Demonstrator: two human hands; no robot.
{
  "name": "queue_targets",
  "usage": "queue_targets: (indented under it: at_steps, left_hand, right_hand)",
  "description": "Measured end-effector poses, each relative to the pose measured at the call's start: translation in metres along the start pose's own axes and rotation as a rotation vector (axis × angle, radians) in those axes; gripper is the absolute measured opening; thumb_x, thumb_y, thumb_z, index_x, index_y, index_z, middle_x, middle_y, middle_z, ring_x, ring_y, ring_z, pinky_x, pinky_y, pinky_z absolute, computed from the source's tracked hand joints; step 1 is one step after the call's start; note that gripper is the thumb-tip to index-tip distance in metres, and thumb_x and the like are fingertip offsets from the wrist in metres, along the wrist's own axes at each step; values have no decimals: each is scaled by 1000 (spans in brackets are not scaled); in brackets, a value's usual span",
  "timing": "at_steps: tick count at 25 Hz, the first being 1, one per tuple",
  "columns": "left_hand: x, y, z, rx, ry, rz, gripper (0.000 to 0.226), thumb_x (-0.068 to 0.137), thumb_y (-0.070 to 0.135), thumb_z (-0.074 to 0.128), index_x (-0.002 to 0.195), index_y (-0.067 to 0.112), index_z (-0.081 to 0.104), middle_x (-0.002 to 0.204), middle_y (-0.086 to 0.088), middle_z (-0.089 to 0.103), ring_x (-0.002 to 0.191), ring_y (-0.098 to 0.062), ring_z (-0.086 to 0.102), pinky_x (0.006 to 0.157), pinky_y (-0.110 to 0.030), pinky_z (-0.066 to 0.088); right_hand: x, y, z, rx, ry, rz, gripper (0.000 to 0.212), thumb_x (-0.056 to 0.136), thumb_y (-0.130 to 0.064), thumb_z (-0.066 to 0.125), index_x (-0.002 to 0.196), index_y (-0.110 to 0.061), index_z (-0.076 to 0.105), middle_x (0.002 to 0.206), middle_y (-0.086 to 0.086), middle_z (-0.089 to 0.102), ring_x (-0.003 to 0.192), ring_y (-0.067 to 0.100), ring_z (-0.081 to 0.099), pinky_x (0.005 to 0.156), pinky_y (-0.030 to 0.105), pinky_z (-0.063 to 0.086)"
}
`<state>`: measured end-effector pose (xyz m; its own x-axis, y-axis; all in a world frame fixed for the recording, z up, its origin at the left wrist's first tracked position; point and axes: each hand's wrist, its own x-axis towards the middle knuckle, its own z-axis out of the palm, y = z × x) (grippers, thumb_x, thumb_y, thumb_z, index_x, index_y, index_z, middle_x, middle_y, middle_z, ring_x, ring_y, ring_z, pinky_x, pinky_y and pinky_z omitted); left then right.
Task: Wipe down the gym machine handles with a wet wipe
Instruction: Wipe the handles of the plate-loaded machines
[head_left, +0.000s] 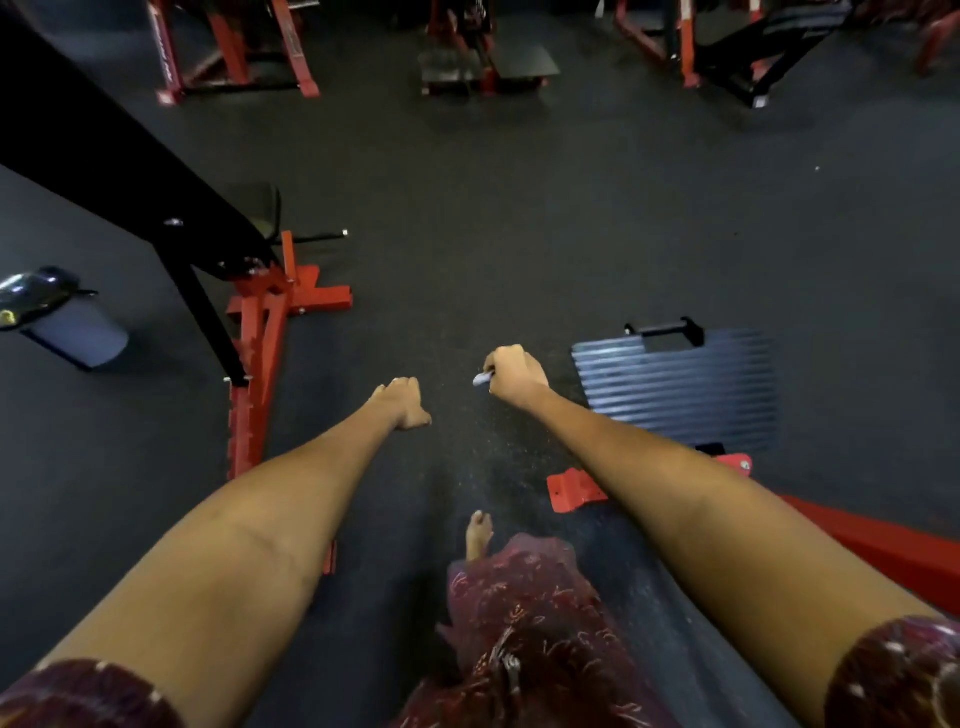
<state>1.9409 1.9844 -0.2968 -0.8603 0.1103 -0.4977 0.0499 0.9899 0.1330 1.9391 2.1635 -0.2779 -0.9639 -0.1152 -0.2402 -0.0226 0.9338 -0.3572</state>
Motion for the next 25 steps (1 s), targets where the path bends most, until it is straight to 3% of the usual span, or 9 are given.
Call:
queue_targets:
  at_steps: [6, 10, 15, 20, 25]
  left_hand:
    - [135, -34, -108, -17, -92, 153, 69, 91, 26, 57, 146, 2, 25, 151, -16, 28, 137, -27, 33, 110, -33, 31]
    - [226, -55, -180, 2, -63, 124, 69, 91, 28, 57, 146, 2, 24, 152, -15, 29, 137, -27, 33, 110, -33, 31]
    - [335, -63, -233, 193, -201, 132, 51, 91, 32, 57, 131, 0, 49, 135, -17, 51, 120, -30, 51, 97, -35, 44]
    - [469, -47, -305, 233, -116, 266, 42, 92, 28, 54, 124, 1, 54, 128, -17, 55, 116, -30, 53, 91, -33, 43]
    - [581, 2, -381, 218, -74, 406, 47, 93, 28, 56, 132, 5, 47, 134, -14, 51, 121, -28, 50, 94, -30, 42]
  right_hand:
    - [164, -17, -52, -44, -17, -15, 23, 91, -24, 59, 97, -3, 67, 96, 18, 66, 92, 34, 62, 68, 34, 45]
    - [263, -29, -90, -64, -16, -7, 30, 90, -31, 60, 91, -2, 66, 95, 18, 65, 90, 35, 62, 66, 32, 42]
    - [372, -27, -115, -122, -61, -2, 33, 89, -32, 62, 79, -1, 56, 87, 19, 63, 89, 35, 62, 63, 33, 42]
    - [490, 0, -151, -124, 5, 96, 36, 88, -34, 62, 94, 2, 64, 98, 19, 65, 93, 35, 63, 70, 35, 46]
    - [566, 35, -206, -45, 89, 259, 30, 89, -25, 62, 101, 2, 66, 101, 20, 66, 94, 35, 63, 80, 40, 52]
